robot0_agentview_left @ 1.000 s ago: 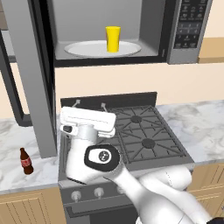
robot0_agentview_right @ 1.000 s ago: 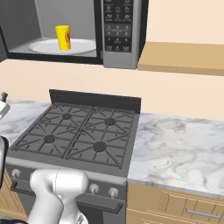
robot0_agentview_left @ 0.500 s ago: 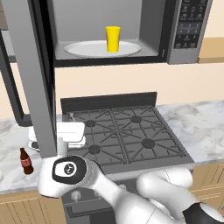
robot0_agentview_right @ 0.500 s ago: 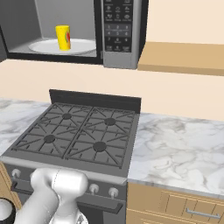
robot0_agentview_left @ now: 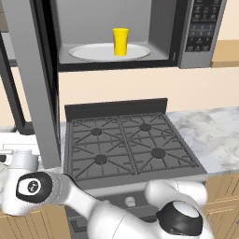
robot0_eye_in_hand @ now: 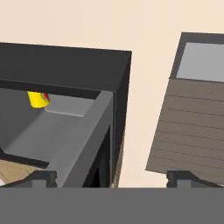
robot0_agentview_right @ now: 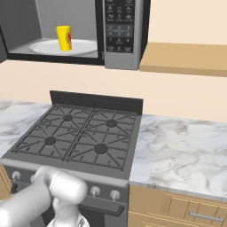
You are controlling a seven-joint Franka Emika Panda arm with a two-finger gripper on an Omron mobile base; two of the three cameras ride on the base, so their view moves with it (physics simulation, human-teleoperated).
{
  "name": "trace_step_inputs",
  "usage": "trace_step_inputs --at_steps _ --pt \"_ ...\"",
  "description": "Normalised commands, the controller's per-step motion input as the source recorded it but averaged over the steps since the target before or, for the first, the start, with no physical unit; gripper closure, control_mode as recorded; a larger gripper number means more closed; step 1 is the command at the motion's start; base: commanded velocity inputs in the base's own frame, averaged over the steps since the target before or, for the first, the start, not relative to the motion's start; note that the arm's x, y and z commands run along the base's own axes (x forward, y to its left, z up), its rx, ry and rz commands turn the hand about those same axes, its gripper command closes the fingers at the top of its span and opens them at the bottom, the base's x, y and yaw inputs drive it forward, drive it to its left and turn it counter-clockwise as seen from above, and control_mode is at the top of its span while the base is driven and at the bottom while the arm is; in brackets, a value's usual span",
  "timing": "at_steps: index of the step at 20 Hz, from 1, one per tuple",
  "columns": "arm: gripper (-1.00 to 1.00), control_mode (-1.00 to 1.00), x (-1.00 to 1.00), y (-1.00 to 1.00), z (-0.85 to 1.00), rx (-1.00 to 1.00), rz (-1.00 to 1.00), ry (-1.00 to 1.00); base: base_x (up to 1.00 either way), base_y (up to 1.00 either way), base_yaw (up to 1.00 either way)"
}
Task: Place the microwavable item in the microwave. Then, close the microwave door and press the start button.
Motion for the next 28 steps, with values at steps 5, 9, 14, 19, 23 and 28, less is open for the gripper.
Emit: trace_step_inputs --at_steps 5,9,14,19,23,28 --pt "-1.00 -1.00 0.00 0.04 0.13 0.00 -0.12 -0.04 0.00 0.00 0.00" --pt "-1.00 -1.00 0.00 -0.30 0.34 0.03 -0.12 -0.06 0.00 0.00 0.00" --pt "-1.00 -1.00 0.00 -0.45 0.43 0.06 -0.07 -0.05 0.00 0.00 0.00" --pt "-1.00 -1.00 -0.04 -0.61 0.28 0.07 -0.03 -0.08 0.00 0.00 0.00" --pt "-1.00 -1.00 -0.16 -0.68 0.16 0.08 0.00 -0.11 0.00 0.00 0.00" --pt "-1.00 -1.00 -0.26 -0.84 0.21 0.12 0.00 -0.13 0.00 0.00 0.00"
